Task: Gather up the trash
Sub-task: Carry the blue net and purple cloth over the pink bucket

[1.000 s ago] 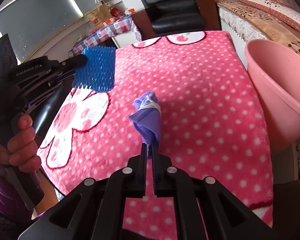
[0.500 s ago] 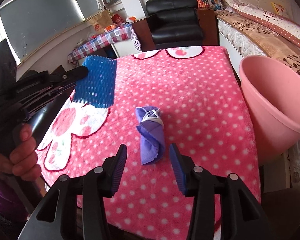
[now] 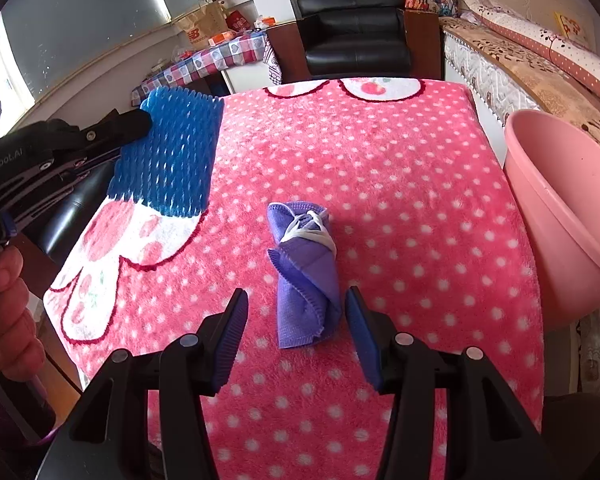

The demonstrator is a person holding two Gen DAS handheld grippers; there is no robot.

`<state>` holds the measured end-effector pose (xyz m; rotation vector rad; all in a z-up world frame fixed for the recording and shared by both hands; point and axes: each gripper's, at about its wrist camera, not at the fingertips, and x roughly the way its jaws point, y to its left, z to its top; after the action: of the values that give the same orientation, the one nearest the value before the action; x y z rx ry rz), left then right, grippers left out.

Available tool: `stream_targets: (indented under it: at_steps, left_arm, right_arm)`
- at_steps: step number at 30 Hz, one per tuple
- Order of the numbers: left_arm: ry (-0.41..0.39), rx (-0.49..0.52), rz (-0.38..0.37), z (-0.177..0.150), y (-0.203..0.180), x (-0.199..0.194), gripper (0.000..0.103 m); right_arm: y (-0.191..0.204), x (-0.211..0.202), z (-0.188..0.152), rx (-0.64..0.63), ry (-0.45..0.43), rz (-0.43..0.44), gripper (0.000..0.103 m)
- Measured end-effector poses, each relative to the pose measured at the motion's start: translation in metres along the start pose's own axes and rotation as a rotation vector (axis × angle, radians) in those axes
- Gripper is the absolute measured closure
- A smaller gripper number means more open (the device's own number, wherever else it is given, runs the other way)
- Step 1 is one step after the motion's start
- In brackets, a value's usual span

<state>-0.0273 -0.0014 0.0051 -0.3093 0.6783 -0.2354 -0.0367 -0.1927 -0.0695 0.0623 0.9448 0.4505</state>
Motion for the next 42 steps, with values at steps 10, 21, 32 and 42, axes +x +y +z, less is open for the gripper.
stream_targets:
  at_steps: [10, 21, 32, 42]
  left_arm:
    - [0.003, 0.042, 0.018, -0.004, -0.012, 0.007, 0.097]
    - [-0.012, 0.111, 0.001, -0.004, -0.041, 0.013, 0.097]
    - [-0.027, 0.189, -0.055, 0.003, -0.081, 0.024, 0.097]
    - [-0.049, 0.295, -0.142, 0.011, -0.145, 0.047, 0.097]
  right_arm:
    - [-0.011, -0.006, -0.006, 0.013, -0.041, 0.027, 0.087]
    - [-0.036, -0.043, 0.002, 0.086, -0.166, 0.033, 0.090]
    - [-0.079, -0.090, 0.013, 0.179, -0.313, -0.037, 0.090]
    - [-0.138, -0.124, 0.015, 0.295, -0.393, -0.154, 0.090]
